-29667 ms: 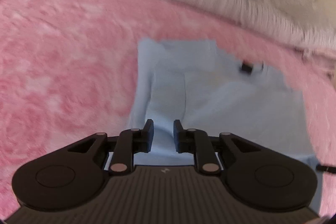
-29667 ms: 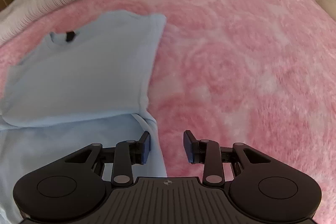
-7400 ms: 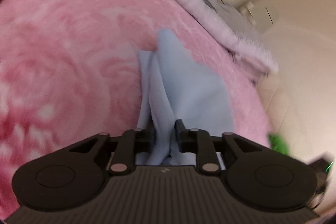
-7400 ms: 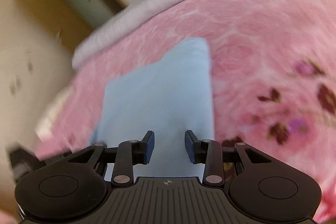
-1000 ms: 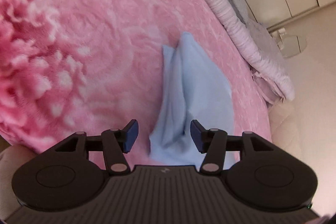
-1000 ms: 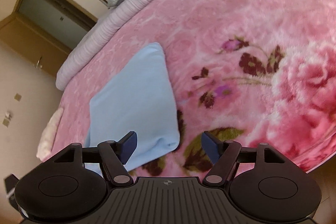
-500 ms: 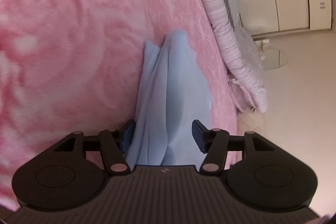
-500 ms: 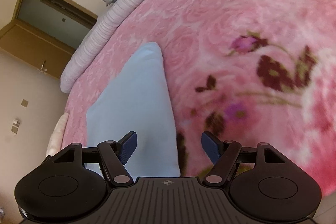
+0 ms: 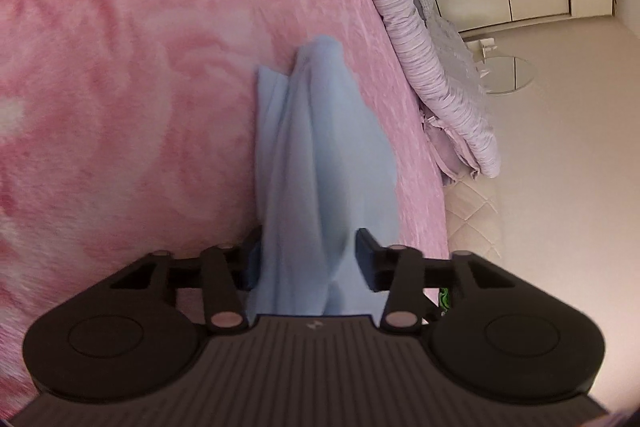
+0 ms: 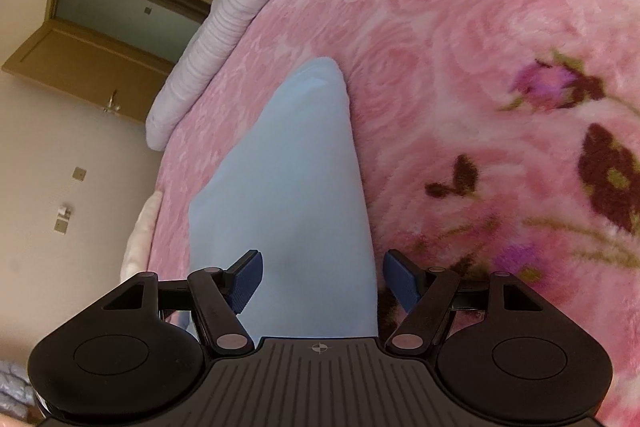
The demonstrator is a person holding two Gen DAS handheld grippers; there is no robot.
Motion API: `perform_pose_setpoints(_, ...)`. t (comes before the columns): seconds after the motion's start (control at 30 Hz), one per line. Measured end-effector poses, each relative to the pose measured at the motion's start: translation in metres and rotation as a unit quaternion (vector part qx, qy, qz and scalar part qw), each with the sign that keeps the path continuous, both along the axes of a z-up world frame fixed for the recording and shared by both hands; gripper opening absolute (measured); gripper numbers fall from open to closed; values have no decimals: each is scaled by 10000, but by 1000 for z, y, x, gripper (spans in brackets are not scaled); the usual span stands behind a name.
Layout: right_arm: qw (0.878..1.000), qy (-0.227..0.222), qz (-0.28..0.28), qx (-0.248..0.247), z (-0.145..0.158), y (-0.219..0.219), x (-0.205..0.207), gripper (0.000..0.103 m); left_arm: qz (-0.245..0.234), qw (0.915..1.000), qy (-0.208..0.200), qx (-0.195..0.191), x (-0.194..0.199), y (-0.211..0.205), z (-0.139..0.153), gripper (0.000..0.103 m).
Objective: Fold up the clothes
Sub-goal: 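Grasp the folded light blue sweatshirt with both tools and lift it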
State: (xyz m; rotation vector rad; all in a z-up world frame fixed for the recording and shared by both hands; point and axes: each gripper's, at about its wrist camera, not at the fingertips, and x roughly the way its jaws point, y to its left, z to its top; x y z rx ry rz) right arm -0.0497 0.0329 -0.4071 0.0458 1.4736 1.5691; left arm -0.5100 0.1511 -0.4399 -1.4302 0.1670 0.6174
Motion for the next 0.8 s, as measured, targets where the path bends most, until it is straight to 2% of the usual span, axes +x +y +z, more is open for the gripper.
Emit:
perform_pose_setpoints(0.1, 10000, 73, 23, -4, -3, 6, -1, 71, 69, 9996, -242, -128, -4, 5, -10, 33)
perform_pose_setpoints(0.17, 9999, 121, 38, -7, -6, 10, -2, 65, 29, 9993, -356, -134, -2, 8, -12, 33)
perform_pose_setpoints(0.3, 9997, 218, 68, -13, -10, 18, -4, 63, -74, 9980, -601, -161, 10, 16, -14, 37)
perform_pose_setpoints(0.4, 9995, 291, 90, -17, -13, 24, -6, 61, -198, 9978, -616, -115, 18, 21, -15, 36)
perform_pose_setpoints(0.57, 9992, 396, 63, -20, -17, 28, -5, 55, -225, 9975, -643, -182, 10, 21, -18, 26)
perform_pose_setpoints(0.8, 9990, 450, 28, 1, -22, 41, -9, 48, -367, 9963, -710, -305, 12, 32, -23, 26)
